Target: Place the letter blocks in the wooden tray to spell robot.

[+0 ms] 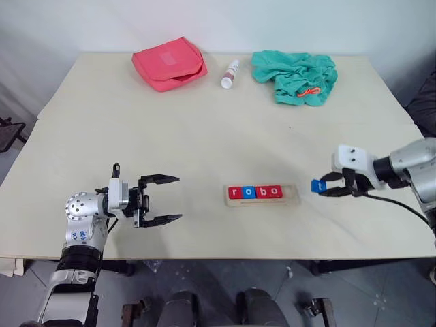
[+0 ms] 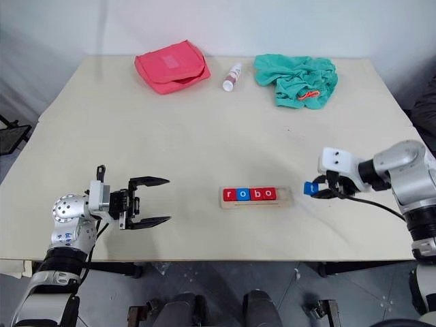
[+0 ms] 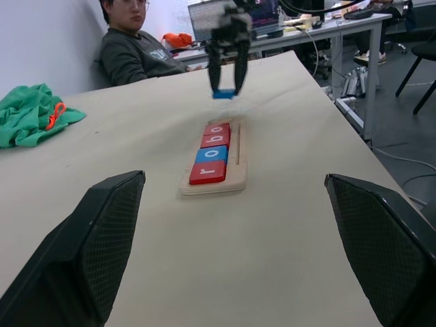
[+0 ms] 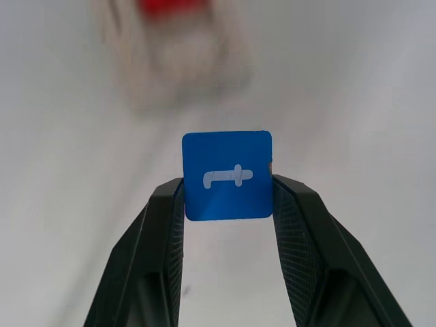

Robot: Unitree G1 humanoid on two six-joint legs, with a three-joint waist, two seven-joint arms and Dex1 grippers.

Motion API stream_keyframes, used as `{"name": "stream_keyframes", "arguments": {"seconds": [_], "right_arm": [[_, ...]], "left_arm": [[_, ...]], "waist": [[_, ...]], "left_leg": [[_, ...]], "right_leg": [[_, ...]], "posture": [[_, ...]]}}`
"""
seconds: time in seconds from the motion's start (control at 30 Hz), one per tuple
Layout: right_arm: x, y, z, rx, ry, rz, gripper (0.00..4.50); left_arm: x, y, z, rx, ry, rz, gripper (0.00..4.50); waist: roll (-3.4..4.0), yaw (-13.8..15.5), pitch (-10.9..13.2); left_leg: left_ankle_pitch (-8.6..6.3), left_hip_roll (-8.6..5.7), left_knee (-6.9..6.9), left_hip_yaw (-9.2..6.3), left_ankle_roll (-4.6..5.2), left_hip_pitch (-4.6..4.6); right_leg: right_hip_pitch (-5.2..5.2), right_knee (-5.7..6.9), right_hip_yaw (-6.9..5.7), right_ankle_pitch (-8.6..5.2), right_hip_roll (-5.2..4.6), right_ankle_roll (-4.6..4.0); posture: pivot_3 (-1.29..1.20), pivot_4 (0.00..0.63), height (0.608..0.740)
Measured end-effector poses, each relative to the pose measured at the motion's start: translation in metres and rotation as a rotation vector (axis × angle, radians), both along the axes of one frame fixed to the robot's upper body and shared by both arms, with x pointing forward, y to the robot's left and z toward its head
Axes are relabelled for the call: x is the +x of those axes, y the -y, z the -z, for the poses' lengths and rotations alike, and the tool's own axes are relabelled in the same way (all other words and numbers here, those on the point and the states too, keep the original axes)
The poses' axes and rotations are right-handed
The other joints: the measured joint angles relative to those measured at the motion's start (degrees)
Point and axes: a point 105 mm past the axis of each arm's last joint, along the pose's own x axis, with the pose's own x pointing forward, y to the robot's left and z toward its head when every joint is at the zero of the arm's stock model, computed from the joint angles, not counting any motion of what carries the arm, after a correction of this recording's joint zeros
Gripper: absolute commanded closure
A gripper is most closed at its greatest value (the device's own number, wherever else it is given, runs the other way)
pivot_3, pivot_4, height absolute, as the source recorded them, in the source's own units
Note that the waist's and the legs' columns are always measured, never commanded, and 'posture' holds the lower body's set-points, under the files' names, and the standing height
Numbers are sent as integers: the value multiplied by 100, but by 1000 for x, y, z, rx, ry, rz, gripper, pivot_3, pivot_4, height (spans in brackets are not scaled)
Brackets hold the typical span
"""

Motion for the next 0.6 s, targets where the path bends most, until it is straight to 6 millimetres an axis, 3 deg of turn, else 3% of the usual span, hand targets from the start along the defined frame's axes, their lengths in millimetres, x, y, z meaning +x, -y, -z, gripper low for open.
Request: {"name": "stream_keyframes", "arguments": {"seconds": [0.1, 0.2, 0.6], "right_arm": [[-1, -23, -12, 35, -1, -58, 3035], [-3, -41, -6, 33, -34, -124, 3035], [3, -52, 17, -52, -82, -185, 3035]], "left_arm": [[4, 3, -2, -16, 2, 2, 0], [5, 5, -1, -26, -6, 6, 0], [5, 7, 0, -29, -6, 11, 0]], "waist": [[0, 13, 0], [0, 11, 0], [0, -5, 0]], "left_leg": [[0, -1, 0, -1, 0, 0], [0, -2, -1, -2, 0, -3], [0, -8, -2, -4, 0, -6]], "right_leg": [[1, 2, -4, 0, -3, 0], [0, 3, -9, 0, -5, 0], [-4, 6, -27, 0, -13, 0]], "posture": [[0, 150, 740], [0, 150, 740], [0, 150, 740]]}}
